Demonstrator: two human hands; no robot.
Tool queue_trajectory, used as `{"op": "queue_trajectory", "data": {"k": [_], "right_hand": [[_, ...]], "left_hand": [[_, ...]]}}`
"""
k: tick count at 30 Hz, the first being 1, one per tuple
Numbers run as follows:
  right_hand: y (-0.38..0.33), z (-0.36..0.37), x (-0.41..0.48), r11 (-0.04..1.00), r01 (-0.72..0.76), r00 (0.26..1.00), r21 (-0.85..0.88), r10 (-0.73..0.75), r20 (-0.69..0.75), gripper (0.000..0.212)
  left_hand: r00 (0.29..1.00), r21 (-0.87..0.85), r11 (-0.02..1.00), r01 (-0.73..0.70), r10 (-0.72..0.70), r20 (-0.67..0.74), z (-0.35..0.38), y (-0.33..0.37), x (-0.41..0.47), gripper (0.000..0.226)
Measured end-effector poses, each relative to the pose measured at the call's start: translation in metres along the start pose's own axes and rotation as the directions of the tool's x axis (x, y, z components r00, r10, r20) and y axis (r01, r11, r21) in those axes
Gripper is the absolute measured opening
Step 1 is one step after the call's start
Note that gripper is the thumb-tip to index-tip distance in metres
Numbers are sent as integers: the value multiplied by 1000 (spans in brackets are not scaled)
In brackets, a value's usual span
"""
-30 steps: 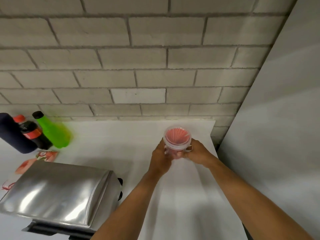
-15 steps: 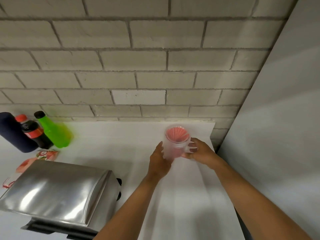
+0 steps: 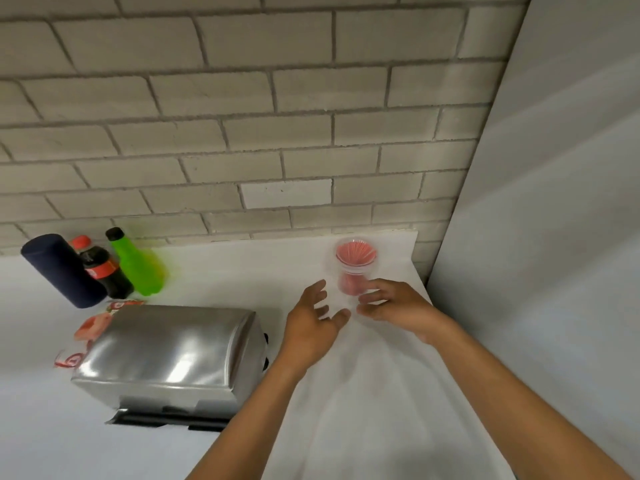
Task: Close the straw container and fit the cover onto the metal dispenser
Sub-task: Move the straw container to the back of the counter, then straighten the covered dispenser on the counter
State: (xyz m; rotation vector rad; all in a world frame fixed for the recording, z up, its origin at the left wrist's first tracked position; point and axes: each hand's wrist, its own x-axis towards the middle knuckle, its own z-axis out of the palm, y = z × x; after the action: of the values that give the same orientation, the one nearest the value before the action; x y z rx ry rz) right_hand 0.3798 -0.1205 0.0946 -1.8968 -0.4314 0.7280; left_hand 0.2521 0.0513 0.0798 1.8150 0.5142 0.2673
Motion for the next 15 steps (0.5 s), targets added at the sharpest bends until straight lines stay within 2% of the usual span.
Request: {"op": "queue_trajectory", "data": {"k": [3,7,12,15], "right_hand": [[-20,32,-17,996,24,1000,87,-25,9,52],[-42,83,-44,991,88,995,98,-91,28,56],[-57,142,-73,989,135,990,53,-137,33,77],[-55,173,-86,988,150,988,33,-151,27,90]], "left_hand": [[998,-6,998,-61,61,-2,-34,13,-19,74],[990,27,990,-138,138,-5,-92,20,-44,74],[975,98,974,-204,211,-66,-181,10,-67,66],[956,215,948,-234,265,-128,-231,-5,-75,63]]}}
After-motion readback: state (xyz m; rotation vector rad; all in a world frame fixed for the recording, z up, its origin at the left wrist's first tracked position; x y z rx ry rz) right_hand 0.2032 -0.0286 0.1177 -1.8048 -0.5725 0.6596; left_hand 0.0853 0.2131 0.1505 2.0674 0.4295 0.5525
